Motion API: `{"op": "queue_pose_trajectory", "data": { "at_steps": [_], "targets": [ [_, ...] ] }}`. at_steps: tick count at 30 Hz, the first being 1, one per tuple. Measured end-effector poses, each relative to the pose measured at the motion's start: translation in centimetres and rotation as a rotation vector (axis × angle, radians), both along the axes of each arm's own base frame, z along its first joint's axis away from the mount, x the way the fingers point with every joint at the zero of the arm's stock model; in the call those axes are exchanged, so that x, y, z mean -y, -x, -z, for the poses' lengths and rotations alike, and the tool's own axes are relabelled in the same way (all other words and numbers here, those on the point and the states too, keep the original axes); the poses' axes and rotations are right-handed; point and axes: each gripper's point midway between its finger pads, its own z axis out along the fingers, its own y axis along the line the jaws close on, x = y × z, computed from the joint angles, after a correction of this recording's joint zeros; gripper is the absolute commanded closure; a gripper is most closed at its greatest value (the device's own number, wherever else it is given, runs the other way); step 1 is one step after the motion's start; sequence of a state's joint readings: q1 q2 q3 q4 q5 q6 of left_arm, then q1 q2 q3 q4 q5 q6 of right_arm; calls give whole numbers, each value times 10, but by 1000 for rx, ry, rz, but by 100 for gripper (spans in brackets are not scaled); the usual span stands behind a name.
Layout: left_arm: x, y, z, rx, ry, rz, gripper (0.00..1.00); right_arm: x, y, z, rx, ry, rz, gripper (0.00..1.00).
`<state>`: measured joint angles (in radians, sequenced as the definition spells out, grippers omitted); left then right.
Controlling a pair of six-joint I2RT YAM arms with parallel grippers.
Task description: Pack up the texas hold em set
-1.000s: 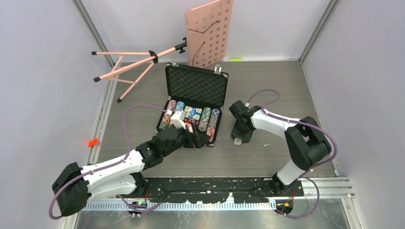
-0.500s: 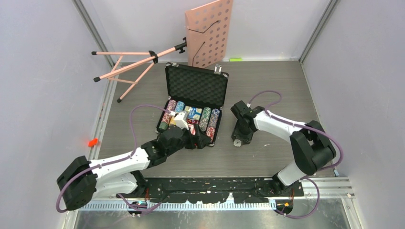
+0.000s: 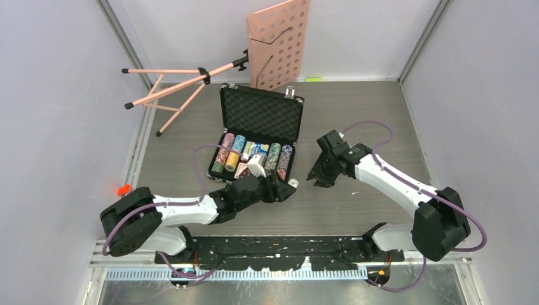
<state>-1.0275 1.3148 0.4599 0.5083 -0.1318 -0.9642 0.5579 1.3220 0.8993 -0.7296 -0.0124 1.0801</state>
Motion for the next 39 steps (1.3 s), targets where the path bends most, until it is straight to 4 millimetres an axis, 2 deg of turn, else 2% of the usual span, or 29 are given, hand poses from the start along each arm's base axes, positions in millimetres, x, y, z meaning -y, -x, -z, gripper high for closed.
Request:
{"op": "queue_pose_trajectory", "data": {
  "at_steps": [1,3,7,12,15,17,18,20,27,32,37,39],
  "targets": [
    [2,0,0,-1,7,-3,33,-1,0,-2,3,-11,9,44],
    [4,-2,-3,0,29,-12,32,-2,0,-5,9,-23,19,37],
    [2,-6,-17,27,60,-39,28,-2,0,0,-8,-12,22,35],
    [-14,-9,-42,89,82,-85,23,-16,-5,25,-59,68,-23,49],
    [-33,-8,-54,134,80,-121,23,-29,-8,41,-69,83,-58,56],
    [-45,-8,-59,159,69,-139,23,-35,-9,45,-64,76,-72,70],
    [-51,-7,-60,170,58,-150,23,-39,-12,46,-52,60,-76,82],
    [-62,-7,-62,188,36,-166,22,-47,-18,46,-25,23,-80,97],
    [-97,-3,-60,236,-49,-214,22,-62,-32,45,51,-57,-79,100],
    [-106,0,-50,234,-102,-215,22,-65,-44,49,101,-64,-69,100],
    [-110,2,-39,220,-148,-204,22,-57,-50,68,137,-37,-32,100],
    [-111,3,-37,217,-159,-200,22,-58,-55,69,161,-37,-22,100]
  ]
}}
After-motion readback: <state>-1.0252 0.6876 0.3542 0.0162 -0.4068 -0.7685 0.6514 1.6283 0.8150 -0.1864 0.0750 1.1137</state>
